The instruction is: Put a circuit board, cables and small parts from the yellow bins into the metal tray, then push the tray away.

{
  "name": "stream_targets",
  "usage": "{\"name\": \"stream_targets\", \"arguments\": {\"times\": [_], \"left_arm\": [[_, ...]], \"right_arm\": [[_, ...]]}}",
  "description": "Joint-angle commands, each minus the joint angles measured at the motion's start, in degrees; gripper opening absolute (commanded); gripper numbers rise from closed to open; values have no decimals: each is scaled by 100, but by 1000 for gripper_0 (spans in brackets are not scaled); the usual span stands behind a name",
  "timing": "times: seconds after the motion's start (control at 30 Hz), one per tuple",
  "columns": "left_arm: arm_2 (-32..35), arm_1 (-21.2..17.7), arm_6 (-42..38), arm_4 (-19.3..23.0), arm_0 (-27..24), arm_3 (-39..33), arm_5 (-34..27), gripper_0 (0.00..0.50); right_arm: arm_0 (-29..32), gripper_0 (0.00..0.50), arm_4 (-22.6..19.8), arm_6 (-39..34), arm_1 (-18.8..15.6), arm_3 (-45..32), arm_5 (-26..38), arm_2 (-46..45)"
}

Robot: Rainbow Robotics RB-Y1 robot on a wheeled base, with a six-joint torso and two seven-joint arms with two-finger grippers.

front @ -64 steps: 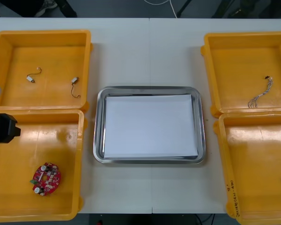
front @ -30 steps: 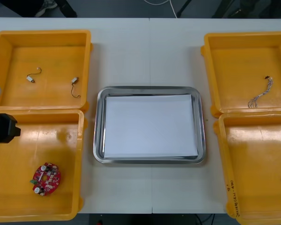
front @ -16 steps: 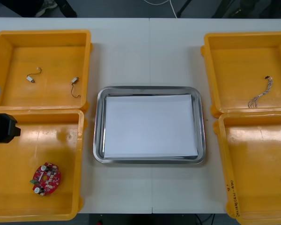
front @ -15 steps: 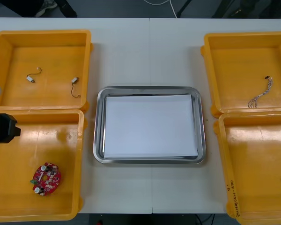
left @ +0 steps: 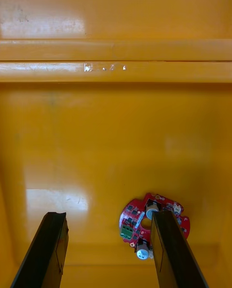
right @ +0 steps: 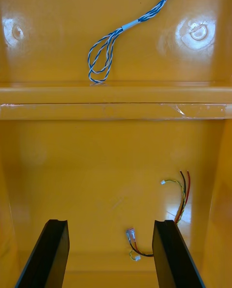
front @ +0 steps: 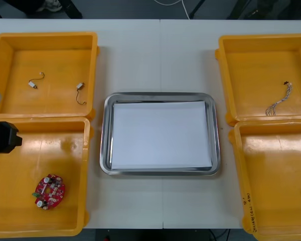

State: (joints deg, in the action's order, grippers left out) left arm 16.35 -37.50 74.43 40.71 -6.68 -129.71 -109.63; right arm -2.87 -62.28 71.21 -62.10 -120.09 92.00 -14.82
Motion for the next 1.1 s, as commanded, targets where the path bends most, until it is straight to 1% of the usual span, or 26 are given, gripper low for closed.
{"name": "stream_targets", "arguments": {"times": [0.03, 1.1], "left_arm": [[-9, -223, 19, -45, 17, -177, -37, 500], [-9, -223, 19, -45, 17, -177, -37, 500]], "right_arm": [[-135, 500, 58, -117, 22, -137, 20, -57], [-135, 500, 58, -117, 22, -137, 20, -57]]}}
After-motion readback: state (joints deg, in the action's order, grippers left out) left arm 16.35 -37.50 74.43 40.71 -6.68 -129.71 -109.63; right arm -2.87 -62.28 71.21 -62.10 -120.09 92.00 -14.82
